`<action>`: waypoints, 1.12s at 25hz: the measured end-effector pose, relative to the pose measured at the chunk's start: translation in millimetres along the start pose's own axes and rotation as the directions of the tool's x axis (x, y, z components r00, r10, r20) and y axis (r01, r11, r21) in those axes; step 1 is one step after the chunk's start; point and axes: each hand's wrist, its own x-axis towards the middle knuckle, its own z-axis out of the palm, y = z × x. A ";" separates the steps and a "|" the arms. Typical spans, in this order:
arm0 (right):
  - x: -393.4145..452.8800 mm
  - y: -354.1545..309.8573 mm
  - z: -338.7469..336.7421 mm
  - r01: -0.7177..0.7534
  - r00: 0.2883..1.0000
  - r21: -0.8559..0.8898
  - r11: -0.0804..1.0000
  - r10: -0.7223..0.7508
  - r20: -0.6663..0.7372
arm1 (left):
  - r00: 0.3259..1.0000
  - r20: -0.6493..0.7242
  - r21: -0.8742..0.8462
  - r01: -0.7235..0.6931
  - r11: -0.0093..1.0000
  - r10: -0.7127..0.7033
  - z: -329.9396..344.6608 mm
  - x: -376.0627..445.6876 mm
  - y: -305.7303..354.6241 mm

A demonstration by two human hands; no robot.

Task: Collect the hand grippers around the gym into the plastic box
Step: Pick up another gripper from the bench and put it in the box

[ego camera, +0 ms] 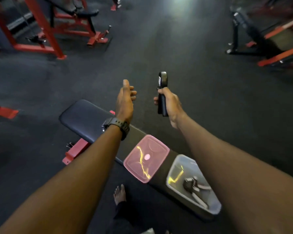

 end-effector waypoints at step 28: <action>-37.4 365.4 -92.5 -0.753 0.632 -0.333 0.568 0.483 -0.605 | 0.865 0.321 0.357 0.268 0.895 -0.387 149.1 -72.2 -239.2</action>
